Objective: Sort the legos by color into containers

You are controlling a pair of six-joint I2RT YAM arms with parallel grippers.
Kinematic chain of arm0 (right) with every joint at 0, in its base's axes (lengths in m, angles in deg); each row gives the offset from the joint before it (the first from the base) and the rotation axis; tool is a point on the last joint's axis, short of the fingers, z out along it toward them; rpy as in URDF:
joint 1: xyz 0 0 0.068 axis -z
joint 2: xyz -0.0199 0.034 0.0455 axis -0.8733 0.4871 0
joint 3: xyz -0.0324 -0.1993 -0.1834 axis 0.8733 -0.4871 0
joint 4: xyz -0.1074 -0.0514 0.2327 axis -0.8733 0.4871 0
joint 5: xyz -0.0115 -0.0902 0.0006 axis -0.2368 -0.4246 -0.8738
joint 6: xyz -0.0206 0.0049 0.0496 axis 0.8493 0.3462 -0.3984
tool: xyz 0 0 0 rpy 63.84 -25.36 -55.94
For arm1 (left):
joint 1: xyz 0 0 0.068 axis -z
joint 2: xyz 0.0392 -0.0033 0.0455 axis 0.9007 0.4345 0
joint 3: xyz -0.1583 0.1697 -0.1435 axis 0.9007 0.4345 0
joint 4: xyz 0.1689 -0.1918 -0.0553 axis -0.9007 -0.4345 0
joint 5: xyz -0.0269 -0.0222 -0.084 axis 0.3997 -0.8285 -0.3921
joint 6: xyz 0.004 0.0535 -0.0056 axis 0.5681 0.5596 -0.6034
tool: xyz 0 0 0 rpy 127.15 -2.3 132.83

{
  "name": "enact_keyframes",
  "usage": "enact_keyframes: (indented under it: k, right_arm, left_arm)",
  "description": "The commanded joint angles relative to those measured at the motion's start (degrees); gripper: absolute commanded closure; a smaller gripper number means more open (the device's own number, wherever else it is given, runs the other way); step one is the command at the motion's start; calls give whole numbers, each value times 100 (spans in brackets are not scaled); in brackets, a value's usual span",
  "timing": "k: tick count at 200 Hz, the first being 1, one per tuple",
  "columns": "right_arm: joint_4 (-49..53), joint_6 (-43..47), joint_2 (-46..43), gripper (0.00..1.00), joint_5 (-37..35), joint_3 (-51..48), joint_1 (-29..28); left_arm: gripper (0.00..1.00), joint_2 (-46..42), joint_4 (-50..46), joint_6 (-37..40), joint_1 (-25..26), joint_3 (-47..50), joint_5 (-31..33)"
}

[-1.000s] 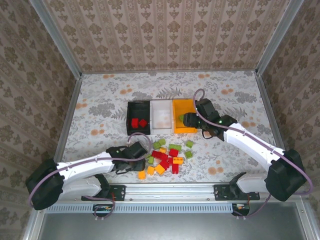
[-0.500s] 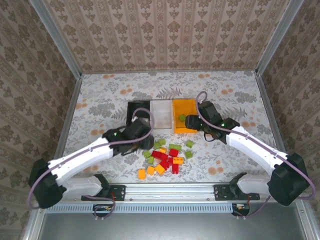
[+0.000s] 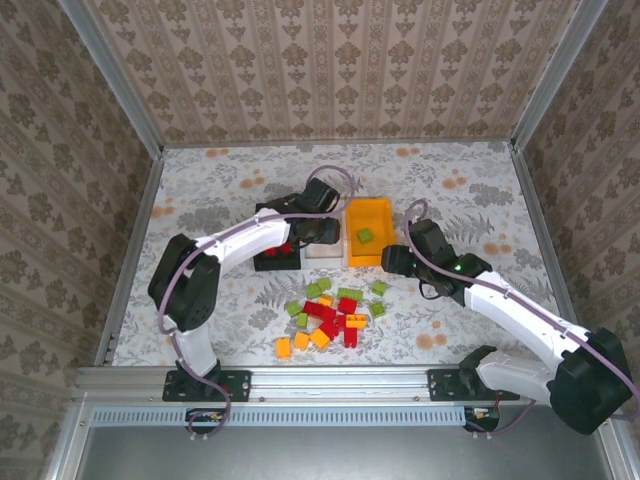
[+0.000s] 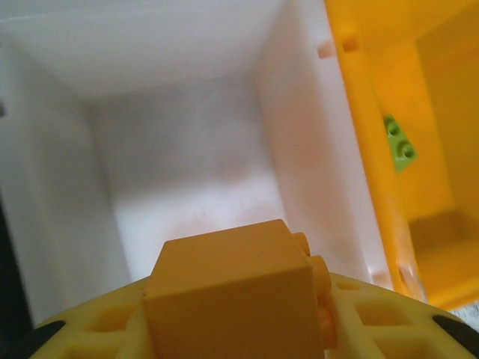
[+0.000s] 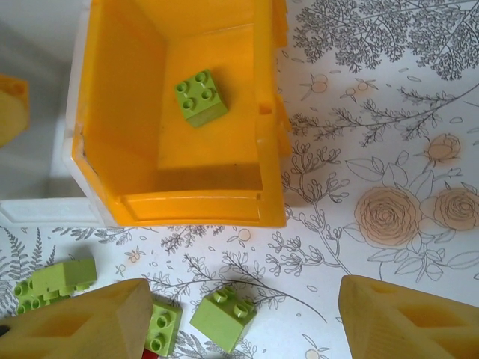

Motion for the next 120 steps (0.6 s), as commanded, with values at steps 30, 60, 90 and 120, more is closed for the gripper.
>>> enact_keyframes:
  k: [30, 60, 90, 120]
  right_arm:
    - [55, -166, -179, 29, 247, -324, 29]
    - [-272, -293, 17, 29, 465, -518, -81]
    - [-595, -461, 513, 29, 459, -559, -329]
    - [-926, -574, 994, 29, 351, -485, -528]
  left_arm:
    - [26, 241, 177, 5, -1, -629, -338]
    - [16, -306, 394, -98, 16, -414, -469]
    - [0, -1311, 611, -95, 249, 222, -349]
    - [0, -2366, 709, -77, 739, 1075, 121]
